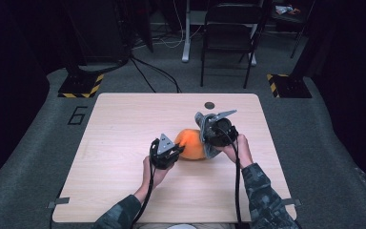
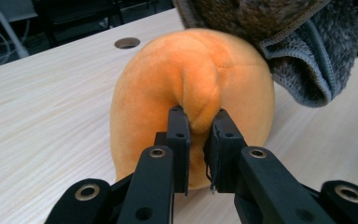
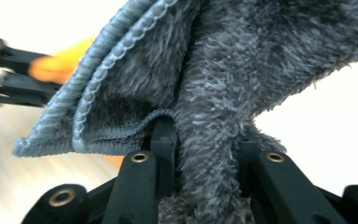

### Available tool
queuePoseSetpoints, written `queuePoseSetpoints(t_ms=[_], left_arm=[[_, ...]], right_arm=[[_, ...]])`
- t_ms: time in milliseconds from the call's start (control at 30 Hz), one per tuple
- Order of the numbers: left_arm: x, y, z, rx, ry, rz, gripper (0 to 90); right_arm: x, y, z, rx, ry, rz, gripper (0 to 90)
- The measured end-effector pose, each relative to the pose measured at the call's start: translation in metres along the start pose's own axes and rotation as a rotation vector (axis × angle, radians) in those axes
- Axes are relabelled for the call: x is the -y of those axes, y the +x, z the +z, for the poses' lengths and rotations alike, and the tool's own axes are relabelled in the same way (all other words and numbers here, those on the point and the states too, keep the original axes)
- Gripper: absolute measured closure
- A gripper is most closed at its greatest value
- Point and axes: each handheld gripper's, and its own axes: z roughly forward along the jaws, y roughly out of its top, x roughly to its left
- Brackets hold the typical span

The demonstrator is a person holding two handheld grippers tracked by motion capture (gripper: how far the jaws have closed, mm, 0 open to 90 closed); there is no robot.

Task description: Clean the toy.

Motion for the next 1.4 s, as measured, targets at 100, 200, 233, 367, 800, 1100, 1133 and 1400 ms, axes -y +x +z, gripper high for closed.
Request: queuePoseSetpoints(t_ms=[100,200,233,367,800,1100,1133,1400], left_arm=[[-0.002,-0.001,-0.001,0.024,0.009,-0.010,80.1],[-0.001,-0.003,0.001,0.023,0.007,-0.011,79.7],[-0.001,-0.003,0.001,0.023,0.015,-0.009,79.5],[0.002,-0.001,0.004,0.024,0.032,-0.004,78.7],[0.006,0.005,0.007,0.025,0.033,-0.021,77.6],[0.008,0.006,0.007,0.026,0.021,-0.029,77.1],[0.008,0.006,0.007,0.027,0.022,-0.027,77.1],[0.008,0.007,0.007,0.030,0.022,-0.018,76.9]], right_arm=[[-0.005,0.011,-0.006,-0.039,-0.050,-0.025,68.8],[-0.009,0.027,-0.006,-0.057,-0.095,-0.047,68.1],[-0.010,0.030,-0.004,-0.047,-0.094,-0.064,68.2],[-0.006,0.032,0.010,-0.010,-0.069,-0.075,68.3],[0.008,0.001,0.018,0.009,0.056,-0.030,68.0],[0.024,-0.021,0.035,0.031,0.147,0.031,68.0],[0.026,-0.023,0.038,0.036,0.164,0.051,68.0],[0.045,-0.038,0.062,0.059,0.263,0.086,69.1]])
